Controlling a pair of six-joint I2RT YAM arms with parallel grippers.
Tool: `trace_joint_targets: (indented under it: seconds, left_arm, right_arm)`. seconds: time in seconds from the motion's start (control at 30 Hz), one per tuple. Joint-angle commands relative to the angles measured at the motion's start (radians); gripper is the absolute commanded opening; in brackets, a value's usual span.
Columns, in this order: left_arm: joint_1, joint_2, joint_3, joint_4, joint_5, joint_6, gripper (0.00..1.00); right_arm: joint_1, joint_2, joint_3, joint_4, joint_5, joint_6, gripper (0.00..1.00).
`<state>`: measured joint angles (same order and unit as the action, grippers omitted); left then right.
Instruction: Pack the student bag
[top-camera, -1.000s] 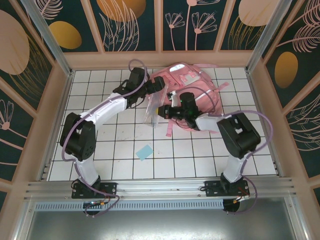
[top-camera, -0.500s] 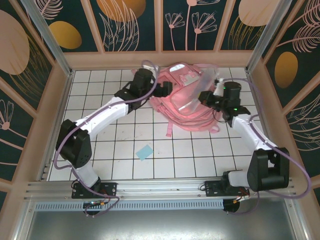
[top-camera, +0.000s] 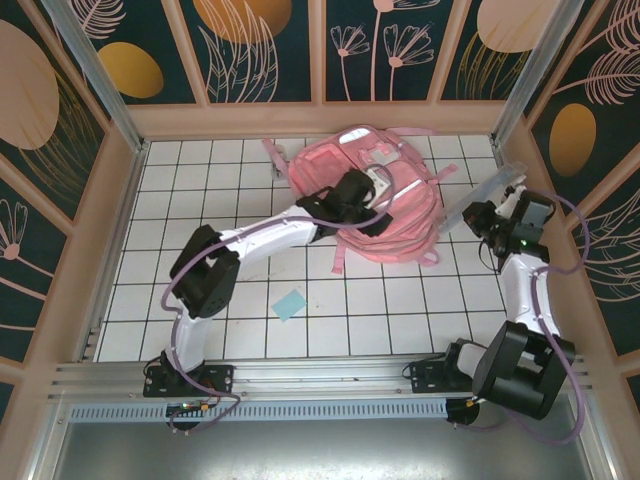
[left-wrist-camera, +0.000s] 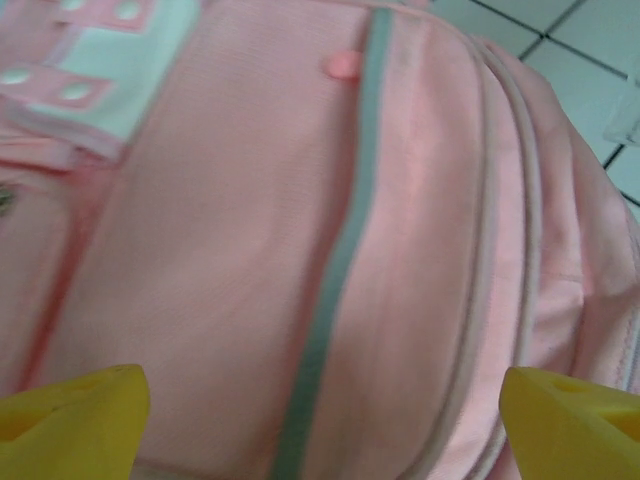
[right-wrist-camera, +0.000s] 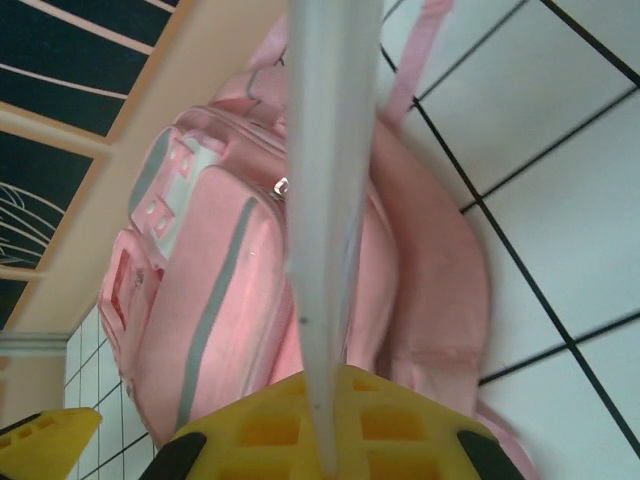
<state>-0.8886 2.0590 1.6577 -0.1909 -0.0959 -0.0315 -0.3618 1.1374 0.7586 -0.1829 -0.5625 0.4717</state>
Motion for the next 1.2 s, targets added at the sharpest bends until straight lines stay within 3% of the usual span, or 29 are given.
trace_joint_targets:
  seconds: [0.0,0.23,0.37,0.5,0.6,0.73,0.93,1.17]
  left_arm:
    - [-0.038,0.056,0.065,-0.058,-0.067,0.097,0.90]
    - [-0.053,0.145,0.100,-0.039,-0.111,0.133,0.89]
    - [-0.053,0.201,0.131,-0.030,-0.189,0.180,0.79]
    - [-0.053,0.231,0.177,-0.044,-0.224,0.179,0.44]
    - [-0.052,0.209,0.189,-0.044,-0.195,0.145,0.02]
    - [-0.037,0.138,0.191,-0.038,-0.129,0.068,0.00]
    - [0.049,0.012,0.167,0.011,0.081,-0.117,0.00]
    - [0.105,-0.028,0.194,0.033,0.243,-0.242,0.00]
  right_arm:
    - [-0.037,-0.058,-0.041,0.079,-0.055,0.046,0.00]
    - [-0.057,-0.074,-0.077,0.123,-0.082,0.077,0.00]
    - [-0.057,-0.075,-0.086,0.126,-0.092,0.078,0.00]
    - [-0.057,-0.083,-0.086,0.117,-0.103,0.068,0.00]
    - [-0.057,-0.087,-0.090,0.111,-0.111,0.061,0.00]
    - [-0.057,-0.090,-0.095,0.114,-0.121,0.061,0.00]
    - [-0.042,-0.089,-0.124,0.194,-0.179,0.111,0.00]
    - [0.157,-0.027,-0.168,0.376,-0.168,0.204,0.00]
